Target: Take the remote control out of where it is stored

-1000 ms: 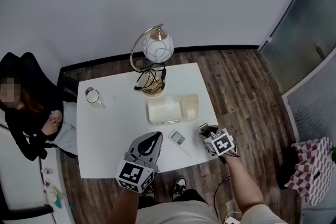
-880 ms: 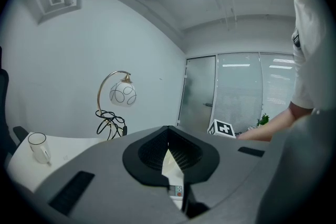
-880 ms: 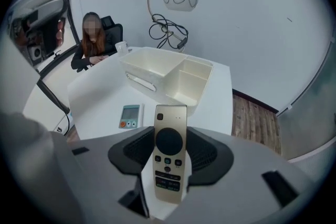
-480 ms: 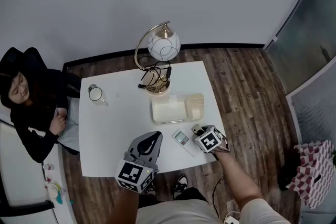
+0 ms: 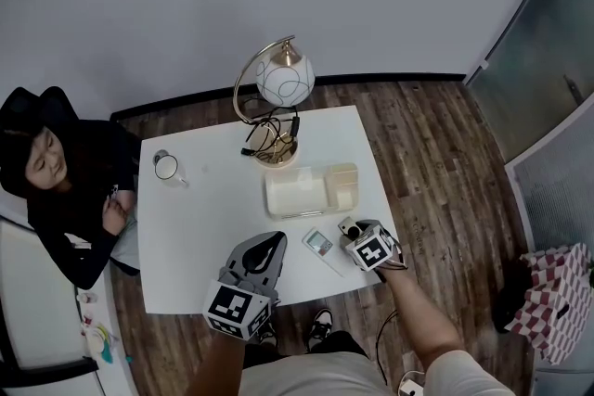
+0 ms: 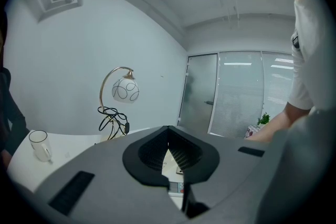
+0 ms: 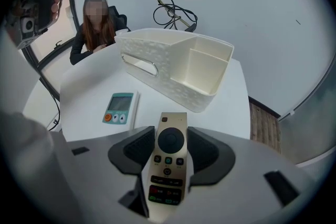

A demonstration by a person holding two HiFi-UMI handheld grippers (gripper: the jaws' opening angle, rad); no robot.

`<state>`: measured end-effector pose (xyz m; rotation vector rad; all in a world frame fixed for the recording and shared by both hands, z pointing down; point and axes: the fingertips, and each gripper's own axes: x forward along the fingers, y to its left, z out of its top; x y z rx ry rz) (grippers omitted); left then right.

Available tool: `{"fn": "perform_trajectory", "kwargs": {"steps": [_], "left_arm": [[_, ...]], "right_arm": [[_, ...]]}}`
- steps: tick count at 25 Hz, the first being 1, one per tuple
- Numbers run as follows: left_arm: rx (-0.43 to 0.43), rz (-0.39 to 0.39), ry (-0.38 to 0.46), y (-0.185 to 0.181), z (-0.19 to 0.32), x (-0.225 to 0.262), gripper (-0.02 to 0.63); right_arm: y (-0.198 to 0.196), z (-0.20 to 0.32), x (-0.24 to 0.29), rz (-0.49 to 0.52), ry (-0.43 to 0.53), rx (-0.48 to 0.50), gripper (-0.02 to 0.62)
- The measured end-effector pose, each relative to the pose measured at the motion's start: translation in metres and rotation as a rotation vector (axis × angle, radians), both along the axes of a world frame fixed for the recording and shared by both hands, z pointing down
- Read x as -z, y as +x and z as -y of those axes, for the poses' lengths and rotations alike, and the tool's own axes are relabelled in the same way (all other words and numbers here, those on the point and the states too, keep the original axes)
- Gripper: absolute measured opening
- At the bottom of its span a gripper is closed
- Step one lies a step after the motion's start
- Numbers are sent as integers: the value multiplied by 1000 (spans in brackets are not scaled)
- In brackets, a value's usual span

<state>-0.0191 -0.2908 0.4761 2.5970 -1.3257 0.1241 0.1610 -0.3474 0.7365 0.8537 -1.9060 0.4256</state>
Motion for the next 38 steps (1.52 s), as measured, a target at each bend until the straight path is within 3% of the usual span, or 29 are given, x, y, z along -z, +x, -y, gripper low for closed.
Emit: {"fn": "perform_trajectory", "kwargs": {"steps": [5, 11, 12, 14, 22, 31, 38], "left_arm": [[-12, 10, 0, 4, -6, 3, 6], [-18, 10, 13, 6, -13, 9, 6], [-18, 9, 16, 7, -14, 11, 6], [-20, 8, 22, 8, -17, 13, 6], [-31, 15, 61, 14, -30, 29, 8], [-28, 16, 111, 12, -39, 53, 7], [-47, 9, 135, 13, -47, 67, 6]], "right_arm": [[3, -2, 11, 40, 36, -7, 195], [3, 3, 80, 177, 223, -69, 191], [5, 4, 95, 200, 273, -83, 170], [10, 2, 125, 221, 374, -112, 52], [15, -26, 220, 379, 588, -164, 11], [11, -70, 296, 580, 723, -209, 10], [12, -89, 324, 627, 771, -214, 9]]}}
